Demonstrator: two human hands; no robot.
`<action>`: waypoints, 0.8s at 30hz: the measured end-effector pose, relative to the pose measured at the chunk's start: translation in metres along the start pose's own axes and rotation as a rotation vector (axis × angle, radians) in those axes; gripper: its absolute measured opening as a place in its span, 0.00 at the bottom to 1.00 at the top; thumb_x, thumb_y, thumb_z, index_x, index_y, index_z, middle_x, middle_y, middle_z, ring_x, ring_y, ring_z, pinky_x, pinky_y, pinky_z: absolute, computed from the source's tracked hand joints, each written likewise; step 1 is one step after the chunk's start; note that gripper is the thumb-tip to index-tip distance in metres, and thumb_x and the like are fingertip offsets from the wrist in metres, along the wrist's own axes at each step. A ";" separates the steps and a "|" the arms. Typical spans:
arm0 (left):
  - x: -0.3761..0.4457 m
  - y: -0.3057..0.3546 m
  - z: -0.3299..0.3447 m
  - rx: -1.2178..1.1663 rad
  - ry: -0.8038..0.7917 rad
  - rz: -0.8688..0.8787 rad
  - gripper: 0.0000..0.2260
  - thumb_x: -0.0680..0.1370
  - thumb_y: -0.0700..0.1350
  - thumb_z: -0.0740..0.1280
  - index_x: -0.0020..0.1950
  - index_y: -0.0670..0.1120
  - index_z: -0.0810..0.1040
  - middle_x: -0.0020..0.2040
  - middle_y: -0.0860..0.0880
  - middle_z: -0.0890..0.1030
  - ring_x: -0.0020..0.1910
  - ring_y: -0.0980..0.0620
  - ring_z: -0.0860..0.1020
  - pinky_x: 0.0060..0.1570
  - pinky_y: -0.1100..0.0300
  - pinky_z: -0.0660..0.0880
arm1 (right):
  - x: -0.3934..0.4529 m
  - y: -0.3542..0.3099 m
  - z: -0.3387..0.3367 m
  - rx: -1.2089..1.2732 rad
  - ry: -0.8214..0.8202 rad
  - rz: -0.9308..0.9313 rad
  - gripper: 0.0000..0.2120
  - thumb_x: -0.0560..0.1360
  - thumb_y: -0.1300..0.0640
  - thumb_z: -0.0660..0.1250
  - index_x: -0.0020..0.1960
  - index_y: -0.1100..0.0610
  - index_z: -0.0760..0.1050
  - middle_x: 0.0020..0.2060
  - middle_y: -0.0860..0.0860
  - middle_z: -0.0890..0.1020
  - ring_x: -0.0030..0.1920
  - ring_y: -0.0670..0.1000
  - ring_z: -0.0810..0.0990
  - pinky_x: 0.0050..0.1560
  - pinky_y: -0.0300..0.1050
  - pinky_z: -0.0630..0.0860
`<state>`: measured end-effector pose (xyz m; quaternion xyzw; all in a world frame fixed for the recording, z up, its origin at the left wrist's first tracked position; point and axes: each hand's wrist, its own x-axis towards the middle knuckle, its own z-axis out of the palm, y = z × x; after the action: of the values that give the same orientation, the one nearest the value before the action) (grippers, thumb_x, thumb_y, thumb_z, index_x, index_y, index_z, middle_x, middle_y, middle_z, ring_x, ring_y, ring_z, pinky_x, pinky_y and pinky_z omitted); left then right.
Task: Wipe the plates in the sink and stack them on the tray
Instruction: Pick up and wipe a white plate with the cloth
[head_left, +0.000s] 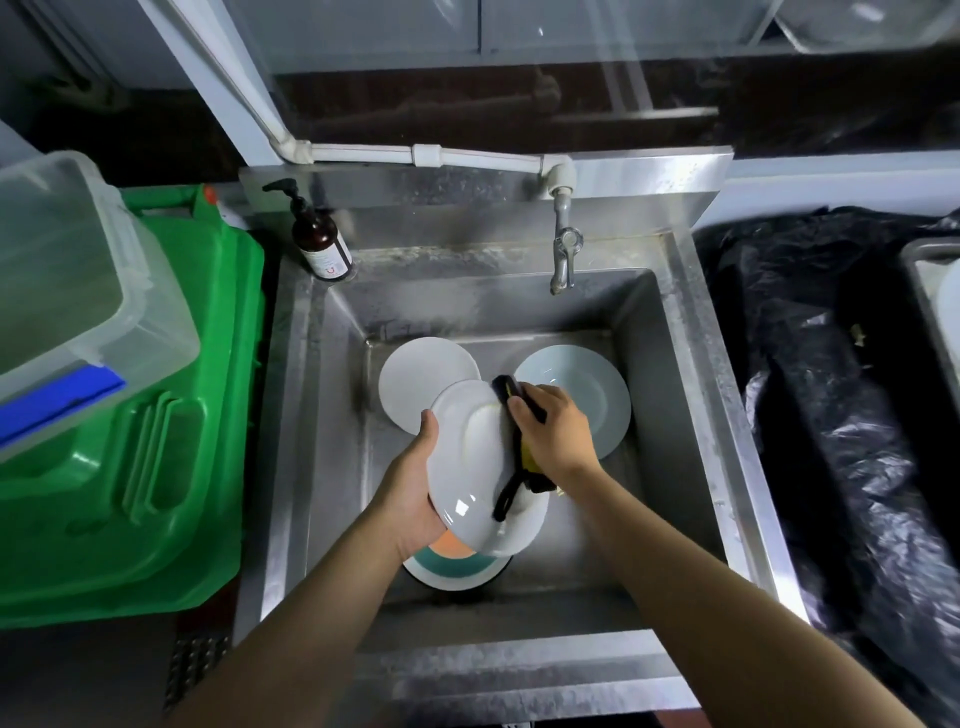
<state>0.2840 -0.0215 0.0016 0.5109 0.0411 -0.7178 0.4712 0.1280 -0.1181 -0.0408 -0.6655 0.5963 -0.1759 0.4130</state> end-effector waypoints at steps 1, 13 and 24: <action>0.001 -0.002 -0.001 0.006 0.012 -0.001 0.31 0.82 0.67 0.53 0.72 0.45 0.75 0.65 0.40 0.82 0.64 0.40 0.80 0.62 0.45 0.76 | 0.001 0.002 -0.001 0.009 -0.016 0.058 0.13 0.80 0.49 0.64 0.61 0.51 0.81 0.57 0.50 0.80 0.58 0.53 0.78 0.55 0.39 0.69; 0.004 0.004 0.003 -0.105 -0.043 0.031 0.33 0.83 0.66 0.49 0.71 0.42 0.75 0.66 0.39 0.81 0.63 0.40 0.81 0.63 0.44 0.73 | -0.039 0.007 0.007 -0.144 0.141 -0.348 0.17 0.78 0.50 0.68 0.66 0.51 0.79 0.64 0.49 0.77 0.60 0.55 0.76 0.62 0.47 0.73; 0.012 0.010 0.012 -0.156 0.027 0.016 0.37 0.80 0.70 0.55 0.60 0.37 0.82 0.56 0.36 0.84 0.52 0.40 0.85 0.58 0.45 0.76 | -0.072 -0.023 0.023 -0.043 0.128 -0.536 0.15 0.79 0.52 0.69 0.65 0.52 0.79 0.65 0.50 0.77 0.63 0.54 0.75 0.66 0.45 0.71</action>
<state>0.2823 -0.0408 0.0017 0.4827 0.0993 -0.7016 0.5148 0.1432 -0.0441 -0.0180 -0.7957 0.4275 -0.3080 0.2988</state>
